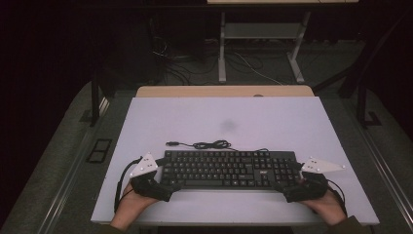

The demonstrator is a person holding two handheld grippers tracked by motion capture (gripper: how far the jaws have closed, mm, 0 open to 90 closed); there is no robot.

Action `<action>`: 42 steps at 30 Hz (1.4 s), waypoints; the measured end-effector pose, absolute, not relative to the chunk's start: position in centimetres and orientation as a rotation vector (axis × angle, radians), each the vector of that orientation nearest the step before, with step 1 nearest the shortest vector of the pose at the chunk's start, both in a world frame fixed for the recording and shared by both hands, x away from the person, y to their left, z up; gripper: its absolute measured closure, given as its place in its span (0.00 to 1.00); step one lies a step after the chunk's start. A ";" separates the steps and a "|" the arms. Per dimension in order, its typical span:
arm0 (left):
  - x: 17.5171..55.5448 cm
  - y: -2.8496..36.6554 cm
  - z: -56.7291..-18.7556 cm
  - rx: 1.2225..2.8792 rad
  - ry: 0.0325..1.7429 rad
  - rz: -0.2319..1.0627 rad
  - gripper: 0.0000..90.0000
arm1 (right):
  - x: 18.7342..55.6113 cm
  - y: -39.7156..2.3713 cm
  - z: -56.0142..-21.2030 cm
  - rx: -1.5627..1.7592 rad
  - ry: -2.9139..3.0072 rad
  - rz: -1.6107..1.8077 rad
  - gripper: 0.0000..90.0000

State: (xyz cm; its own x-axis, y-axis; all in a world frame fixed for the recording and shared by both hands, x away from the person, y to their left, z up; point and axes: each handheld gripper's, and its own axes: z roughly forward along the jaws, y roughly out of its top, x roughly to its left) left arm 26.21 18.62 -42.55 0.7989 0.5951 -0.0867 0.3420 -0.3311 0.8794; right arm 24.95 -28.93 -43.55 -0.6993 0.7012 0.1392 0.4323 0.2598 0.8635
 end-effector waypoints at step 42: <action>25.9 18.6 -42.7 1.946 0.714 0.286 0.00 | 26.2 -27.1 -42.4 1.021 2.273 1.452 0.01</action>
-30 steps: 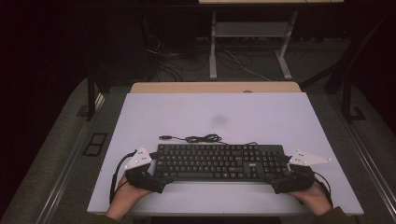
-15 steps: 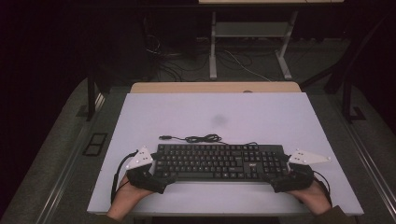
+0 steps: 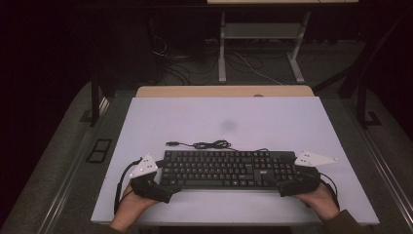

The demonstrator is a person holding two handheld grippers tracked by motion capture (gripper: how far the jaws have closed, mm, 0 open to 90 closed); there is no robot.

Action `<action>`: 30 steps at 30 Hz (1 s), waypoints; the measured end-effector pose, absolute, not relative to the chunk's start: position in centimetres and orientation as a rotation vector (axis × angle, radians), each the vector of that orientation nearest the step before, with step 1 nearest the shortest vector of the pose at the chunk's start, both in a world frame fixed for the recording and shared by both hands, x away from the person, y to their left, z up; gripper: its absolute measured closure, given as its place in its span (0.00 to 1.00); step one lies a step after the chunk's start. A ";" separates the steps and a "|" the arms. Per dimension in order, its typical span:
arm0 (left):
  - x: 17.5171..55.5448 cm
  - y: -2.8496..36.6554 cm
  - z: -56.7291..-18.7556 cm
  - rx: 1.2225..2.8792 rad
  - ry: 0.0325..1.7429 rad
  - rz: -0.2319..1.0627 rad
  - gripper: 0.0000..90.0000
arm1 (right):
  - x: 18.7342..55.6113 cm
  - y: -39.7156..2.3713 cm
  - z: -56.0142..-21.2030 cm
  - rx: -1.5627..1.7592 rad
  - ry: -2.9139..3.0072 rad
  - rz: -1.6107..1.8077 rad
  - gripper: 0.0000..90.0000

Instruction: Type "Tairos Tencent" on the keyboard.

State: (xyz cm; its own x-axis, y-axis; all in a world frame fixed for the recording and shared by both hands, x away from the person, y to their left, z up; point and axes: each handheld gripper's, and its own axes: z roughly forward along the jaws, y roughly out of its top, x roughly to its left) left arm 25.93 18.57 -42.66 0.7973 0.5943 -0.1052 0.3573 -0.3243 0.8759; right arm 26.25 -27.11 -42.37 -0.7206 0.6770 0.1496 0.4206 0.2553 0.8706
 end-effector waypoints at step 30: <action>25.8 18.6 -42.8 1.944 0.724 0.288 0.00 | 27.8 -23.4 -42.2 0.980 2.360 1.477 0.15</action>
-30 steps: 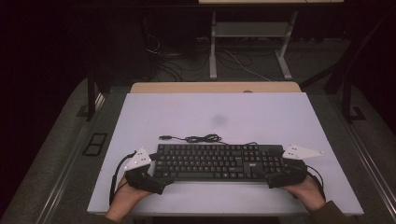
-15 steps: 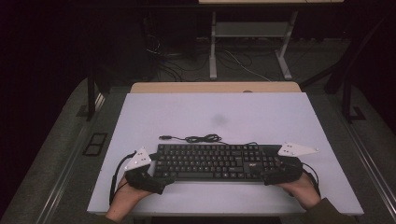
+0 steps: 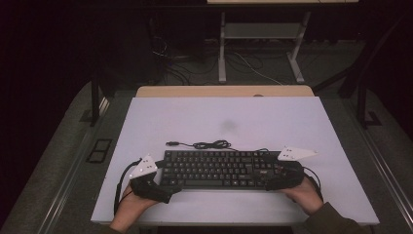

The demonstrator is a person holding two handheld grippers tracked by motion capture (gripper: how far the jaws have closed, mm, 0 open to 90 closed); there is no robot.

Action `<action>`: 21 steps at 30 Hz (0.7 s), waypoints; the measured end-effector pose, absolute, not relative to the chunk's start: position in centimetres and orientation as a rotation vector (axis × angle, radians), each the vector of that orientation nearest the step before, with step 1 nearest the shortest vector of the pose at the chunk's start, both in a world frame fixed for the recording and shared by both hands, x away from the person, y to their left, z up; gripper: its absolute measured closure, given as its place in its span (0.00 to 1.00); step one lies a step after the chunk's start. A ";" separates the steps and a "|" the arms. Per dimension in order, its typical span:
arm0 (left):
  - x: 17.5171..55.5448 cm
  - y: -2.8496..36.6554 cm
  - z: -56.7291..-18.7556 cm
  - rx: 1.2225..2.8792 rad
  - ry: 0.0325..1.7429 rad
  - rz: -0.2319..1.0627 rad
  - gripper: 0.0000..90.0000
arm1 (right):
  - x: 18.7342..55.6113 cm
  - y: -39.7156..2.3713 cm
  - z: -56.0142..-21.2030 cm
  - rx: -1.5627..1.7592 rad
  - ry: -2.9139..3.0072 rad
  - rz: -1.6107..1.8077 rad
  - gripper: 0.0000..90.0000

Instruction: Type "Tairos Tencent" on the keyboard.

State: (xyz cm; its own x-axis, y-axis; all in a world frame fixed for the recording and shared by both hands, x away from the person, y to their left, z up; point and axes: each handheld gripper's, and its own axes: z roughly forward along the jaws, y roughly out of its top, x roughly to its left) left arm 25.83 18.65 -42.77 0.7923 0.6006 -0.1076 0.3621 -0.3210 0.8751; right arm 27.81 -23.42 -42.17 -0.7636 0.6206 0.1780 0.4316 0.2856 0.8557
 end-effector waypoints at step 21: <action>25.9 18.5 -42.8 1.949 0.718 0.289 0.00 | 29.0 -20.6 -42.4 0.942 2.479 1.471 0.38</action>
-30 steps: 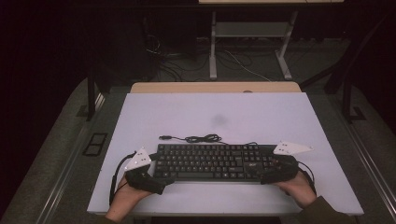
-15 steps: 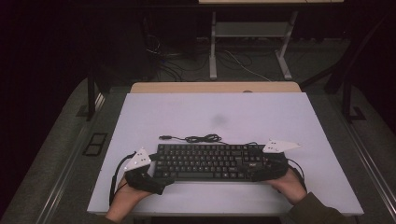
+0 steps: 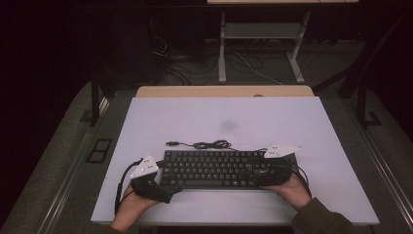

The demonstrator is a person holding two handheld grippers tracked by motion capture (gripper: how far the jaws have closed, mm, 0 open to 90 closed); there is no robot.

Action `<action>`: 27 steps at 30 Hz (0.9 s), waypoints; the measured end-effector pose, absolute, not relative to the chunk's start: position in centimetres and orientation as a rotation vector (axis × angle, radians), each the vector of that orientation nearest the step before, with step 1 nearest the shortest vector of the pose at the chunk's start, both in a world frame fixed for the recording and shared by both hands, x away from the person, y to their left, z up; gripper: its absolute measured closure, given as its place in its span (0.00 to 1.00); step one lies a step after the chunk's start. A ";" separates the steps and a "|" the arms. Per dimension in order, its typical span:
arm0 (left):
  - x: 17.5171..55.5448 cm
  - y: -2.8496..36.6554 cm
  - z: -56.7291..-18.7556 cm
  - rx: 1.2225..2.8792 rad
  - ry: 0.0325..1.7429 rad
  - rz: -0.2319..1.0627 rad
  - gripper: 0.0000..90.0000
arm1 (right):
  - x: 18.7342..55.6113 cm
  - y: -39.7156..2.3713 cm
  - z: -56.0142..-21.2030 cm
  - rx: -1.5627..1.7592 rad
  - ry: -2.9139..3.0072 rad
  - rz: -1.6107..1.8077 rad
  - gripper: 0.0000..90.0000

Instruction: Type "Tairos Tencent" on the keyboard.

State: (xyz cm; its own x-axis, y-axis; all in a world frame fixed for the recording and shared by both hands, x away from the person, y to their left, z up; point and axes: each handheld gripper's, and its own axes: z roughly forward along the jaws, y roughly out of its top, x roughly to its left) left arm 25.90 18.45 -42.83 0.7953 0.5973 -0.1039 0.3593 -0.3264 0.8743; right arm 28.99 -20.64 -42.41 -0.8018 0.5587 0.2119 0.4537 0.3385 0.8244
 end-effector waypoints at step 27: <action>25.8 18.5 -42.9 1.963 0.717 0.290 0.00 | 29.5 -19.1 -42.6 0.824 2.618 1.336 0.99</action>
State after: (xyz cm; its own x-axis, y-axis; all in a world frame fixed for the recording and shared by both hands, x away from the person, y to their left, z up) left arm 25.82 18.48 -42.89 0.7965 0.5967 -0.0979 0.3604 -0.3386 0.8692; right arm 29.50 -19.08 -42.61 -0.8506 0.5010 0.1596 0.4232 0.4722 0.7733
